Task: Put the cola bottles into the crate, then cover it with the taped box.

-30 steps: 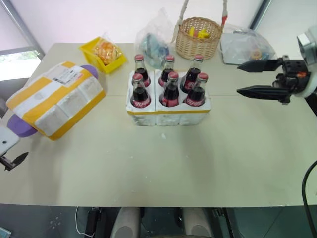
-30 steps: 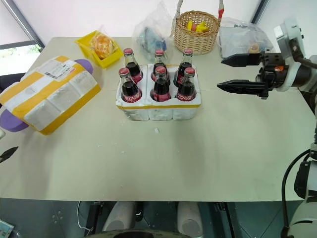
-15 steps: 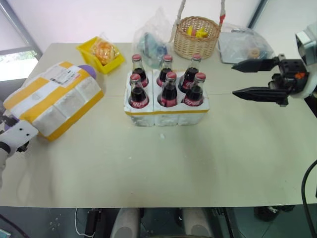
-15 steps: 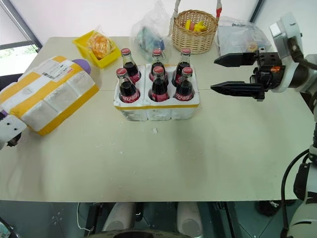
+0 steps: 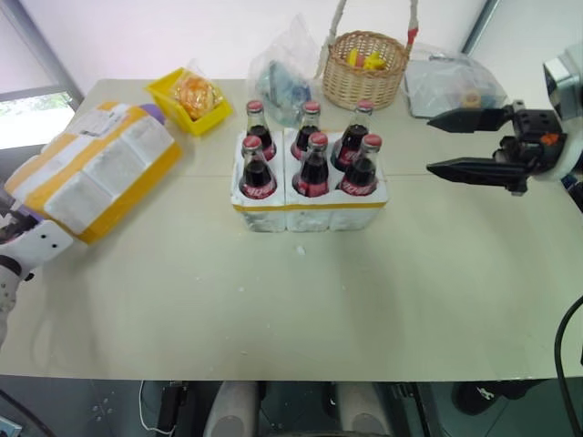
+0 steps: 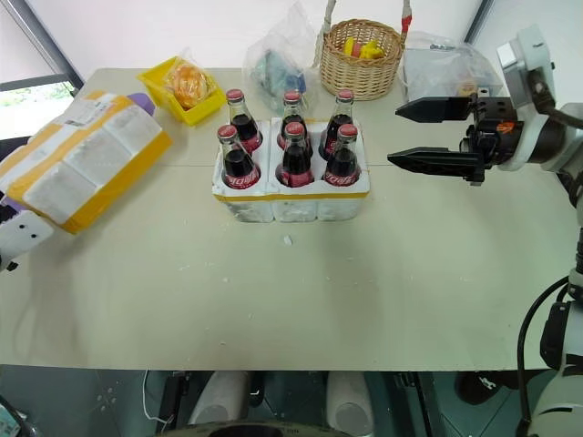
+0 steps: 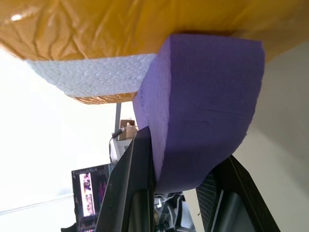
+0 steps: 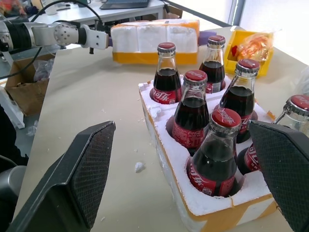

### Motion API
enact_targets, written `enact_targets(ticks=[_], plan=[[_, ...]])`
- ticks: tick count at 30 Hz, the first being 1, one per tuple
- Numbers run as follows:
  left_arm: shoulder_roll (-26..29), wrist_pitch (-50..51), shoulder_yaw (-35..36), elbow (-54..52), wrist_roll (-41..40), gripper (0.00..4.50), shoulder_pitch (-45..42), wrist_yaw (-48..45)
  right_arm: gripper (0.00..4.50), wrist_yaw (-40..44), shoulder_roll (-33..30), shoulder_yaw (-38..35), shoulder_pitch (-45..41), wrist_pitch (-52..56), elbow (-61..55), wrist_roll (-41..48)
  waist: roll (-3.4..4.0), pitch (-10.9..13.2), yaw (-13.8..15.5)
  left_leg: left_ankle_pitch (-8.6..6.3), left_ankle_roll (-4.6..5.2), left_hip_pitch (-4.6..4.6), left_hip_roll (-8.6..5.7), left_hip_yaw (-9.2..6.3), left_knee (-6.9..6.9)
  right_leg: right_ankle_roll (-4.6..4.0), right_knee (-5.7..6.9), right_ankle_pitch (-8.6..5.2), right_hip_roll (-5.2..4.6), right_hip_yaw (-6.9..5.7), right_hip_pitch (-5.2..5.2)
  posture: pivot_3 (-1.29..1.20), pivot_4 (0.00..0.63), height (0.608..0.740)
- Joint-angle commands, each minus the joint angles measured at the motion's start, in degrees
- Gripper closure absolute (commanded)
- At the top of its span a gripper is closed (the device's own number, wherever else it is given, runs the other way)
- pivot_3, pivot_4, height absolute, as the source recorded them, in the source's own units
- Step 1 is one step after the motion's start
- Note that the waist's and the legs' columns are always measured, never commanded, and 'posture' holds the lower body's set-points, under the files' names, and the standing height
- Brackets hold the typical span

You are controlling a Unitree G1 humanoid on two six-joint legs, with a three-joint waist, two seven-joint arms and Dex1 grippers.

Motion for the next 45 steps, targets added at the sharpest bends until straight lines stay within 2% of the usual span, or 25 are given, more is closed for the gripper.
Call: enact_targets(ticks=[1,5,8,14,21,27,32,39,45], plan=[[1.6,-0.27,-0.98,0.4,0.71,3.6,-0.33,-0.61,0.0,-0.23,-0.71,-2.41,-0.1,-0.33,-1.44,1.12,0.0,0.0,0.01,0.0,-0.01,0.0,0.0,0.0,0.0,0.0,0.01,0.0,0.0,0.0,0.0,0.0,0.15,0.737],[3.69,-0.45,-0.22,-1.56,0.43,3.6,-1.29,-1.39,0.0,0.97,-3.1,-2.98,0.58,2.66,-0.63,2.21,0.0,-0.01,0.03,0.01,-0.02,-0.01,0.0,0.0,0.01,0.0,0.01,0.0,0.0,0.0,0.0,0.0,0.15,0.737],[6.0,-0.76,0.48,-3.52,-0.35,3.6,-4.46,-3.36,0.0,-0.35,-3.24,-4.02,0.99,0.66,-0.49,1.28,-0.02,-0.01,0.03,0.01,-0.02,-0.02,0.0,0.0,0.01,0.0,0.0,0.0,0.0,0.0,0.0,0.0,0.15,0.737],[8.59,-1.09,-1.19,-7.71,-2.11,3.6,-19.68,-10.73,0.0,-1.06,-2.65,-4.67,3.61,-1.01,-0.92,0.75,-0.11,-0.05,0.17,0.04,-0.08,-0.09,-0.01,-0.01,0.05,0.07,-0.02,0.04,0.01,-0.01,0.01,0.0,0.15,0.737],[3.93,-0.49,-6.68,-15.81,-6.41,3.6,-36.82,-23.53,0.0,-1.92,-1.95,-4.85,5.53,-3.12,0.03,0.17,-0.1,-0.05,-0.31,0.05,-0.06,-0.1,-0.04,0.01,0.11,0.19,0.01,0.12,0.0,0.01,0.02,0.0,0.15,0.737],[-2.22,-1.05,-11.27,-22.03,-7.79,3.6,-42.43,-29.93,0.0,-2.6,-1.93,-5.01,6.2,-4.31,1.11,-0.2,-0.11,-0.05,-0.37,0.06,-0.05,-0.11,-0.04,0.01,0.17,0.19,0.03,0.12,0.02,0.03,0.02,0.0,0.15,0.737],[-7.71,-4.45,-15.1,-21.16,-6.88,3.6,-46.06,-31.78,0.0,-3.05,-2.12,-5.64,7.09,-4.22,0.65,0.34,-0.11,-0.05,-0.15,0.03,-0.01,-0.2,-0.04,-0.01,0.46,0.22,0.09,0.13,0.03,0.03,0.06,0.0,0.15,0.737],[-9.17,-14.64,-19.52,-13.37,-2.64,3.6,-49.71,-30.87,0.0,-4.24,-2.11,-7.77,9.49,-3.32,-0.96,1.43,-0.11,-0.05,-0.26,0.01,0.03,-0.19,-0.04,-0.02,0.52,0.23,0.12,0.14,0.05,0.04,0.08,0.0,0.15,0.737],[-7.4,-18.74,-18.93,-11.82,-1.33,3.6,-49.31,-30.87,0.0,-4.93,-2.4,-9.49,11.98,-2.94,-2.45,2.04,-0.11,-0.05,-0.21,0.01,0.03,-0.2,-0.04,-0.02,0.54,0.24,0.12,0.14,0.05,0.05,0.08,0.0,0.15,0.737]])
